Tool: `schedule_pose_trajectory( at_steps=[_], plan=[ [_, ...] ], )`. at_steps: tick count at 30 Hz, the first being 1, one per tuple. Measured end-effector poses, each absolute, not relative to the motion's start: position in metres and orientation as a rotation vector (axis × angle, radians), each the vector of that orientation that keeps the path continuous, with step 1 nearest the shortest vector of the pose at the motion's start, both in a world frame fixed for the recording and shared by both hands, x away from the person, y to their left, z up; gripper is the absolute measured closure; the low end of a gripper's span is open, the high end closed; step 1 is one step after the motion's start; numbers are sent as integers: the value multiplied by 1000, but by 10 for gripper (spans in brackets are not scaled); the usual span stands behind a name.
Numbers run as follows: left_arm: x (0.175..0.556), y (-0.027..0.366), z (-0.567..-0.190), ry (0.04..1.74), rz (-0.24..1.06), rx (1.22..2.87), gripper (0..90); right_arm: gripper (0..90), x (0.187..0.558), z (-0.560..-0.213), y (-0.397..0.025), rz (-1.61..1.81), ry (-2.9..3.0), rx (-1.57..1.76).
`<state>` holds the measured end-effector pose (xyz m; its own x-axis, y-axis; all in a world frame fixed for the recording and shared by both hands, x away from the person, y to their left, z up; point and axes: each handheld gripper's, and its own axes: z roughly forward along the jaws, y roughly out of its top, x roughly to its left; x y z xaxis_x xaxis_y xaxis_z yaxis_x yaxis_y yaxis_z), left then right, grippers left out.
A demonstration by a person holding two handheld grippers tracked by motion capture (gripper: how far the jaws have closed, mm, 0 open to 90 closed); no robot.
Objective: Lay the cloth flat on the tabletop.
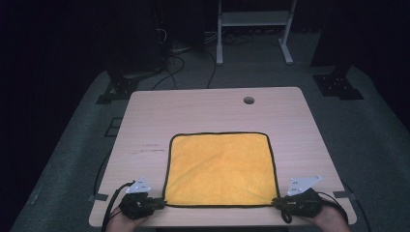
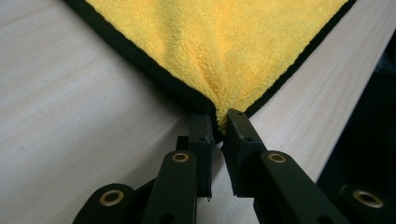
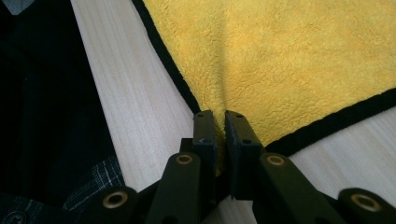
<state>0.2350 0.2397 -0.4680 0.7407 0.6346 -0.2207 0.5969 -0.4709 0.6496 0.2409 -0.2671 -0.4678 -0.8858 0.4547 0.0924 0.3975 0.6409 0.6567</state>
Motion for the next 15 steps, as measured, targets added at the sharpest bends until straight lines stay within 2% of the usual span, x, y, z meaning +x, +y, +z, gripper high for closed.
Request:
schedule_pose_trajectory(
  at_steps=[3,8,15],
  plan=[
    [232,240,-467,916,96,2210,769,802,242,-468,-269,1080,2771,728],
    [234,247,-462,940,157,2153,628,597,244,-466,-269,1081,2726,746],
    [244,251,-458,1001,250,2085,304,342,257,-463,-278,1114,2578,837]
  ],
)
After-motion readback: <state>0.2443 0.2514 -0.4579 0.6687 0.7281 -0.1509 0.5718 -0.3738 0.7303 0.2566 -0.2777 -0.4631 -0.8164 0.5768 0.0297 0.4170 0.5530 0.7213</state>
